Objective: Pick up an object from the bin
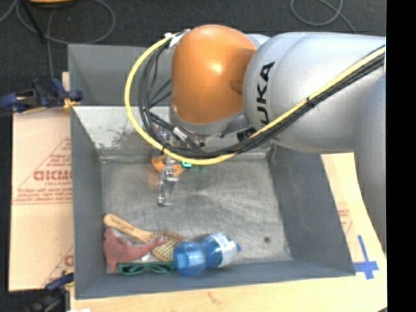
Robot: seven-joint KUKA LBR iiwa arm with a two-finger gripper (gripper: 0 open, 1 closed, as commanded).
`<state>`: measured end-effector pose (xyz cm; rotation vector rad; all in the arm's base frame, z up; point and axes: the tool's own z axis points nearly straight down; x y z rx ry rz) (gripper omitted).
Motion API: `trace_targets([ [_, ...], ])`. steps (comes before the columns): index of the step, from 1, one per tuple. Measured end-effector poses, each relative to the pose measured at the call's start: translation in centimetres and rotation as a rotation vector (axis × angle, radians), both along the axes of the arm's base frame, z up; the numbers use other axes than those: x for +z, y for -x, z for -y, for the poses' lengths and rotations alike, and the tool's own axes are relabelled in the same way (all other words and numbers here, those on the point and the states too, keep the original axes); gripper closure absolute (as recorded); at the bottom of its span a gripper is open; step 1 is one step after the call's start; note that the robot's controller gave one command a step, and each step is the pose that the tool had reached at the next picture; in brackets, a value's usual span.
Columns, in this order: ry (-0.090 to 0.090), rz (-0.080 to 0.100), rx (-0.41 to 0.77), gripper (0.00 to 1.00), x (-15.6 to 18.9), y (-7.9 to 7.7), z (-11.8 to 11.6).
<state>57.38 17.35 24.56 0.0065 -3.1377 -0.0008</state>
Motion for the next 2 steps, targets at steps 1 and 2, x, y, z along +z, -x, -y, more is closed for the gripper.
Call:
trace_targets([
  [1,-0.001,0.008,-0.004,0.0,0.4,-0.2,0.1],
  [2,-0.002,0.011,-0.005,0.0,-5.3,1.9,0.7],
])
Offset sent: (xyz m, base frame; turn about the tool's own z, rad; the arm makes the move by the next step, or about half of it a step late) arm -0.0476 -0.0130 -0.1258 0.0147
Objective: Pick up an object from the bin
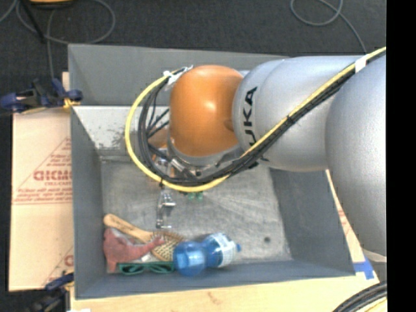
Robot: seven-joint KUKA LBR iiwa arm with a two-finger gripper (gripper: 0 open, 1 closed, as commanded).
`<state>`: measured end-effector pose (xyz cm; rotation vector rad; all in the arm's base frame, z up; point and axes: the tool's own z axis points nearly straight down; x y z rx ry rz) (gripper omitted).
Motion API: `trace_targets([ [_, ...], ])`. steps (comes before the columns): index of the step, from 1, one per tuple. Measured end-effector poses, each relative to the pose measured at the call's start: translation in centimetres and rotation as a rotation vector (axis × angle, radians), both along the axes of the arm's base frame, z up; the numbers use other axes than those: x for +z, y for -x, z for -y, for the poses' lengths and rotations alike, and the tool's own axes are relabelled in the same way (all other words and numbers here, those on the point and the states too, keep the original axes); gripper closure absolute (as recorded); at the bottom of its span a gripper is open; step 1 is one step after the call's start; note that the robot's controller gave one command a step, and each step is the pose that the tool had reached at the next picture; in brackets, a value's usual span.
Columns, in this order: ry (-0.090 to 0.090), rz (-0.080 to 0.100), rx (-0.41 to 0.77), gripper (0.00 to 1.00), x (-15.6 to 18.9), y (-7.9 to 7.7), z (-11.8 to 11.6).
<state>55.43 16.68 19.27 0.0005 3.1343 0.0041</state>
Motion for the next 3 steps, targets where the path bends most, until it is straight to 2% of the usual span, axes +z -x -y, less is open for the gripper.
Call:
trace_targets([
  [1,0.004,-0.006,0.144,0.0,-3.1,2.2,-0.1],
  [2,0.001,0.0,0.146,0.0,-8.9,5.1,1.6],
  [3,0.0,0.012,0.31,1.0,-11.8,4.2,1.4],
])
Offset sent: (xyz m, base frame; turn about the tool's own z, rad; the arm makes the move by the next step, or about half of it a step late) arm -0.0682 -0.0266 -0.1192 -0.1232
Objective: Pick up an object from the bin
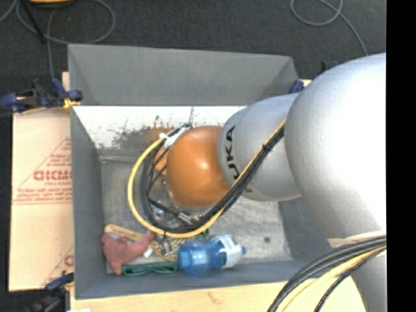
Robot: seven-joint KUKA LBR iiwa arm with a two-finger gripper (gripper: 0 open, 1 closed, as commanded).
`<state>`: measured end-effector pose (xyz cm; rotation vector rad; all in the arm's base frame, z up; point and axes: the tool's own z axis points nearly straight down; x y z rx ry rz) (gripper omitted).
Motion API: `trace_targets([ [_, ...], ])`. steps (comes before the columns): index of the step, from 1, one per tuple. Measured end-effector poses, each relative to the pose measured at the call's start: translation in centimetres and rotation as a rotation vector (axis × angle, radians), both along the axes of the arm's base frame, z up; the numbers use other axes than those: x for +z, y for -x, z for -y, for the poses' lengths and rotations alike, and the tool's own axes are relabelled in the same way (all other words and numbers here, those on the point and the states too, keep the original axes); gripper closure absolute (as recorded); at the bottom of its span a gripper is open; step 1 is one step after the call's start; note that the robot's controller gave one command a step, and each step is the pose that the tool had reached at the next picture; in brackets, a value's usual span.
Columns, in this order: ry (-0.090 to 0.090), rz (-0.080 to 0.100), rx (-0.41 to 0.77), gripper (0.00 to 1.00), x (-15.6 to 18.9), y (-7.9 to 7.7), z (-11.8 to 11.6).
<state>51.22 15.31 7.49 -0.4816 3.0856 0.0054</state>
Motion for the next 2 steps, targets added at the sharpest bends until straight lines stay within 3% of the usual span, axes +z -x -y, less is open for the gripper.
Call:
trace_targets([
  [1,0.0,0.0,-0.001,1.0,0.0,0.0,0.0],
  [2,0.007,-0.009,0.298,1.0,16.0,-0.3,-2.7],
])
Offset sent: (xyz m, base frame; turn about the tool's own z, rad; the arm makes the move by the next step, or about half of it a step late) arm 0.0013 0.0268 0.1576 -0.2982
